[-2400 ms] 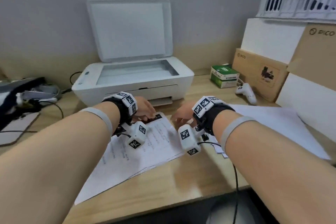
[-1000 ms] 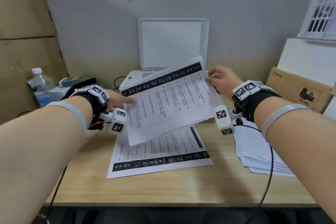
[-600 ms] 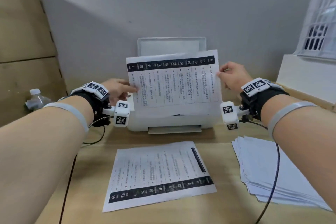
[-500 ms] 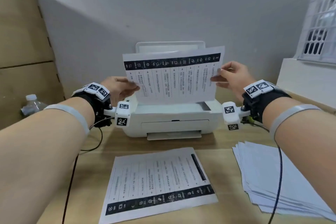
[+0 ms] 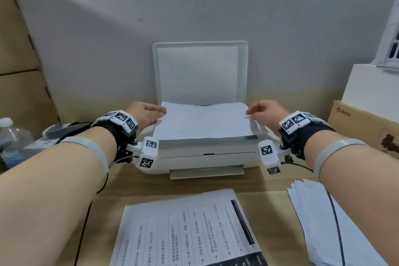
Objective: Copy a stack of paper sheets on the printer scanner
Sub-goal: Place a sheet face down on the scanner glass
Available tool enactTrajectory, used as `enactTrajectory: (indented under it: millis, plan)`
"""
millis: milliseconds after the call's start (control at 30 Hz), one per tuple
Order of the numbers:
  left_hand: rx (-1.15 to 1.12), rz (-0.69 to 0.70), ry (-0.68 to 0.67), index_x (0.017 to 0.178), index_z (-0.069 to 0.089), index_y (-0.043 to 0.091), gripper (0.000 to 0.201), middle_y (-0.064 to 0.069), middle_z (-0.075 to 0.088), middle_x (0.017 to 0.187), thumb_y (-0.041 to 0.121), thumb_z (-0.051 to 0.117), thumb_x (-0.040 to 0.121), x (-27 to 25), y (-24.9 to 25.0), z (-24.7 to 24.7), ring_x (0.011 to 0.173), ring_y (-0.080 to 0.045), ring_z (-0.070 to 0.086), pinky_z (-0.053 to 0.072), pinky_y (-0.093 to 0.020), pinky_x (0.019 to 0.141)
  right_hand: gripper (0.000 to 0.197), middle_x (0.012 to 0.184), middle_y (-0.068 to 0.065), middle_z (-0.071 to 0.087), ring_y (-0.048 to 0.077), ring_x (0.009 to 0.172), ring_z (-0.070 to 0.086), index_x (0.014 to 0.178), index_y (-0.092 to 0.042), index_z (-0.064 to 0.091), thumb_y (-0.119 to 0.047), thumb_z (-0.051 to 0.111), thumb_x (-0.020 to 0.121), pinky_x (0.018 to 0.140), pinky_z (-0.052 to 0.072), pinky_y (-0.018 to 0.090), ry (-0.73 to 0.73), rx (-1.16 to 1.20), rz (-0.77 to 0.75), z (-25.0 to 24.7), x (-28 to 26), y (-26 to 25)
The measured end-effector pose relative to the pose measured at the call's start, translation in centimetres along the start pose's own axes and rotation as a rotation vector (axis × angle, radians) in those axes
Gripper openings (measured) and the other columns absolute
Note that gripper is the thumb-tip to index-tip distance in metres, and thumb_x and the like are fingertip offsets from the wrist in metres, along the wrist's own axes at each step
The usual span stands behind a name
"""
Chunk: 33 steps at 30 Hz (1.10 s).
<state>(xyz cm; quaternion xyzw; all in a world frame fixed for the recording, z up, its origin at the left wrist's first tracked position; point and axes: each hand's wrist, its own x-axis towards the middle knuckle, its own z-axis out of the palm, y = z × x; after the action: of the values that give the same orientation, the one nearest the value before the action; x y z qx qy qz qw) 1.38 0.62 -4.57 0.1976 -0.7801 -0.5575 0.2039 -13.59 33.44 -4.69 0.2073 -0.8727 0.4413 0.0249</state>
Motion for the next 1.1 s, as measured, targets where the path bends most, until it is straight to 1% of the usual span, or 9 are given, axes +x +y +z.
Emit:
enactTrajectory:
  millis: [167,400,500,600,800,900,967,1033,1100]
  plan:
    - [-0.021,-0.108,-0.101,0.107,0.071,0.009,0.018,-0.012,0.072,0.111,0.007,0.067,0.089,1.8,-1.1,0.3,0.105,-0.023,0.069,0.057,-0.025,0.085,0.022,0.110,-0.003,0.066,0.015,0.097,0.061,0.107,-0.023,0.069,-0.011,0.057,0.092,0.076,0.050,0.026,-0.090,-0.100,0.039,2.0,0.8,-0.1]
    - [0.112,-0.118,-0.090,0.092,0.071,0.018,0.013,-0.011,0.070,0.111,0.006,0.069,0.087,2.1,-0.7,0.4,0.104,-0.021,0.063,0.055,-0.021,0.065,0.029,0.123,0.001,0.064,0.019,0.112,0.059,0.117,-0.022,0.067,-0.014,0.056,0.091,0.081,0.041,0.023,-0.236,-0.329,-0.009,3.0,0.4,-1.0]
    - [0.214,-0.102,-0.091,0.082,0.076,0.025,0.018,-0.010,0.071,0.112,0.008,0.070,0.083,2.9,-0.7,0.3,0.106,-0.024,0.064,0.052,-0.038,0.097,0.028,0.127,0.000,0.062,0.018,0.116,0.057,0.119,-0.024,0.066,-0.020,0.054,0.094,0.084,0.038,0.021,-0.245,-0.384,-0.034,3.0,0.4,-1.1]
    - [0.266,-0.105,-0.105,0.090,0.074,0.026,0.021,-0.004,0.068,0.118,0.007,0.066,0.087,2.9,-0.5,0.6,0.113,-0.024,0.062,0.046,-0.039,0.105,0.027,0.126,-0.001,0.063,0.017,0.114,0.057,0.119,-0.026,0.068,-0.027,0.055,0.095,0.083,0.037,0.021,-0.263,-0.423,-0.043,3.1,0.4,-1.1]
    - [0.335,-0.071,-0.091,0.102,0.074,0.030,0.022,0.001,0.064,0.102,0.015,0.063,0.091,3.7,0.3,0.1,0.095,-0.018,0.058,0.046,-0.030,0.091,0.030,0.128,0.001,0.063,0.019,0.113,0.057,0.125,-0.017,0.065,-0.027,0.054,0.098,0.084,0.037,0.024,-0.269,-0.387,-0.083,2.2,1.4,-1.7]
    - [0.245,-0.046,-0.039,0.108,0.072,0.021,0.022,-0.007,0.066,0.112,0.010,0.061,0.092,5.6,1.6,-0.3,0.105,-0.023,0.060,0.049,-0.032,0.091,0.033,0.129,0.002,0.063,0.019,0.117,0.057,0.126,-0.016,0.065,-0.031,0.051,0.100,0.088,0.037,0.024,-0.206,-0.313,-0.117,1.4,2.9,-2.7]
    - [0.104,-0.046,0.009,0.119,0.061,0.013,0.028,-0.014,0.063,0.103,0.002,0.053,0.095,6.8,2.5,-0.3,0.089,-0.024,0.062,0.053,-0.026,0.069,0.033,0.130,0.002,0.062,0.020,0.122,0.054,0.125,-0.016,0.066,-0.031,0.049,0.101,0.092,0.035,0.025,-0.163,-0.248,-0.137,1.1,3.9,-3.6]
    - [0.011,-0.052,0.041,0.113,0.052,0.020,0.027,-0.013,0.058,0.095,-0.001,0.047,0.097,7.9,3.5,-0.1,0.071,-0.022,0.059,0.049,-0.024,0.054,0.032,0.131,0.001,0.060,0.019,0.123,0.052,0.122,-0.016,0.067,-0.031,0.047,0.102,0.091,0.033,0.023,-0.127,-0.189,-0.160,1.1,4.9,-4.5]
    - [-0.056,-0.081,0.039,0.097,0.045,0.025,0.024,-0.007,0.055,0.089,0.002,0.043,0.099,9.3,4.2,0.3,0.075,-0.024,0.058,0.046,-0.027,0.063,0.033,0.130,0.001,0.060,0.018,0.123,0.051,0.121,-0.015,0.068,-0.028,0.045,0.102,0.089,0.032,0.022,-0.086,-0.131,-0.174,1.3,6.1,-5.2]
